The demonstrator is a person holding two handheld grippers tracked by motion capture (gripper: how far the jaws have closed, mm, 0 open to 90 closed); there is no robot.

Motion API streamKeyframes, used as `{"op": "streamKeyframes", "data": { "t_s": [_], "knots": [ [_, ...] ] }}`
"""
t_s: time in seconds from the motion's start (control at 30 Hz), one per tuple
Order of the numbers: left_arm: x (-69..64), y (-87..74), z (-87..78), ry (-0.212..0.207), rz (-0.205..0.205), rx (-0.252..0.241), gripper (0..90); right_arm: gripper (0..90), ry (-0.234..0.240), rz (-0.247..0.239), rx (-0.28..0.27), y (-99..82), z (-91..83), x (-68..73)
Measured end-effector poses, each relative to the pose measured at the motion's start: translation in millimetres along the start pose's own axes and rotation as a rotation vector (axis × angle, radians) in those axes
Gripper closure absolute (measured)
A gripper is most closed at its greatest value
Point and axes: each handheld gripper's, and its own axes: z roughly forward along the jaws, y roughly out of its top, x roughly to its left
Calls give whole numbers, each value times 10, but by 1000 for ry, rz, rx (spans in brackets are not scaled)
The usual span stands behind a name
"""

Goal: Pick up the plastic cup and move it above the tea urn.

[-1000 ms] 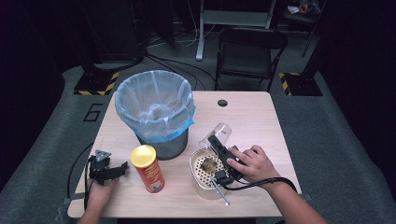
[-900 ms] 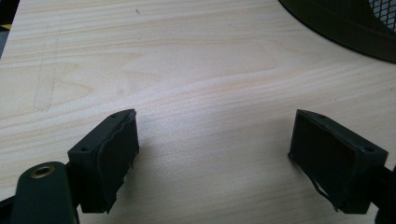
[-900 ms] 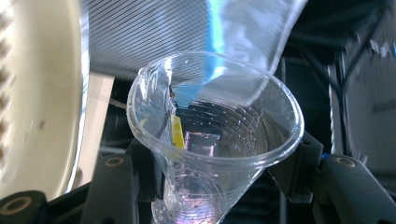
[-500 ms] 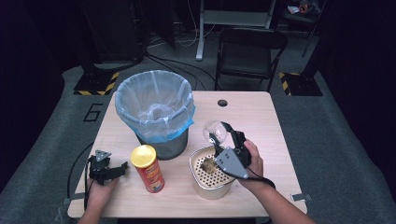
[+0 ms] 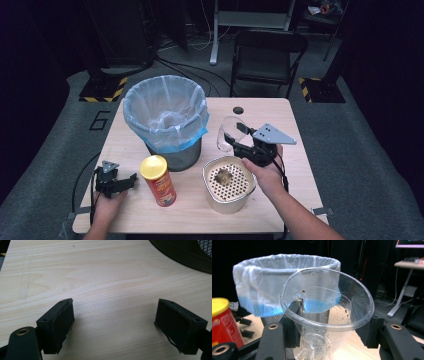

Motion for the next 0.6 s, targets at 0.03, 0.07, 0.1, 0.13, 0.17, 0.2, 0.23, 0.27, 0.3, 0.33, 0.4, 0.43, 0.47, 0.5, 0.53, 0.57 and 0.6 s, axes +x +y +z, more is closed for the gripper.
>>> {"op": "streamKeyframes", "data": {
  "t_s": [0.03,0.07,0.1,0.13,0.17,0.2,0.23,0.27,0.3,0.33,0.4,0.43,0.47,0.5,0.53,0.57,0.6],
  "knots": [
    [0,0,0,0,0,0,149,439,-2,21,1,17,15,-23],
    [0,0,0,0,0,0,149,439,-3,31,7,31,26,-41],
    [0,0,0,0,0,0,149,439,-7,21,6,41,38,-57],
    [0,0,0,0,0,0,149,439,-12,19,12,49,48,-71],
    [1,0,0,0,0,0,149,439,-12,19,12,49,48,-71],
    [1,0,1,-1,0,0,149,439,-14,20,13,49,50,-74],
    [2,0,1,-1,1,0,149,439,-15,19,16,48,53,-73],
    [2,0,1,-2,1,0,149,439,-15,15,17,48,53,-76],
    [2,0,1,-2,1,0,149,439,-16,16,17,49,53,-73],
    [1,0,1,-2,1,0,149,440,-14,0,16,55,49,-75],
    [2,0,1,-1,1,0,149,440,-14,-1,15,56,49,-72],
    [2,0,1,-1,1,0,149,440,-14,-5,15,58,46,-70],
    [2,0,1,-2,1,0,149,440,-13,-4,18,58,38,-67],
    [2,0,1,-1,1,0,149,440,-12,-1,19,59,36,-63],
    [2,0,1,-1,1,0,149,440,-14,2,19,62,29,-59],
    [2,0,0,-2,1,0,149,440,-14,2,19,62,29,-59],
    [1,0,1,-2,1,0,149,440,-14,7,20,64,22,-52]
  ]
}}
